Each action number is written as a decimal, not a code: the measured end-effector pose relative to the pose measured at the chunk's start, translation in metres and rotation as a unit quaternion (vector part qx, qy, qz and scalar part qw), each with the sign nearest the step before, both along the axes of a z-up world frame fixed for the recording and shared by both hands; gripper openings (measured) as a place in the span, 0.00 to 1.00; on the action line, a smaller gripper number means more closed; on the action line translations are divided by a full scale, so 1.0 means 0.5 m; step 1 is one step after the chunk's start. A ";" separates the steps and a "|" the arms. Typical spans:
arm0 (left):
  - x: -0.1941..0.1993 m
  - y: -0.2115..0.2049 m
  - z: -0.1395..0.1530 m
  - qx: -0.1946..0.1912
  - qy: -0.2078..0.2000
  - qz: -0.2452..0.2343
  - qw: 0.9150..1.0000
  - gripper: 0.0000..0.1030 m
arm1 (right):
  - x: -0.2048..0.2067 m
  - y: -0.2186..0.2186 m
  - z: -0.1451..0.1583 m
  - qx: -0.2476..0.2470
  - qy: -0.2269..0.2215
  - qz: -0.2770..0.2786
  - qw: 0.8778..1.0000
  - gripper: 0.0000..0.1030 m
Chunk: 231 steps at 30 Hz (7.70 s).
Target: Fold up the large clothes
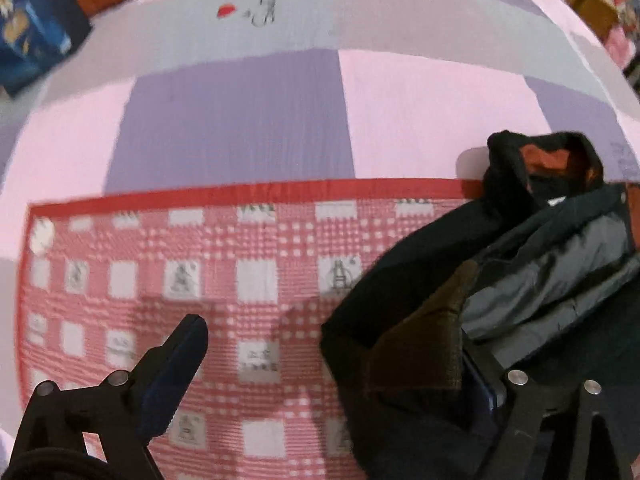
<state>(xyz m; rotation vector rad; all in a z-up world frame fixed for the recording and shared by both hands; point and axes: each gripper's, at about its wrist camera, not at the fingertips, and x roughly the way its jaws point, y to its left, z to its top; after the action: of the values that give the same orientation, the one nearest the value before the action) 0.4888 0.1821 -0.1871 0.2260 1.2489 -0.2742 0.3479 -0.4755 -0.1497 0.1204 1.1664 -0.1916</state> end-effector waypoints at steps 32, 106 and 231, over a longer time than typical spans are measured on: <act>-0.279 -0.396 -0.165 -0.028 -0.078 -0.093 0.992 1.00 | -0.203 0.463 -0.167 -0.083 -0.042 0.165 0.982 0.96; -0.395 -0.032 -0.255 0.014 -0.148 0.100 0.984 1.00 | -0.352 0.160 -0.237 -0.084 -0.102 -0.066 0.989 1.00; -0.966 -0.274 0.386 -0.034 -0.095 0.084 0.991 1.00 | -0.876 0.671 0.346 0.015 -0.053 0.008 0.998 1.00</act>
<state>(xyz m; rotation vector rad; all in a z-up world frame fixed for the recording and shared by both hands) 0.0059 0.0451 0.0056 0.0860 1.0605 -0.1455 -0.0900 -0.1398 0.0232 0.1455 1.0638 -0.1510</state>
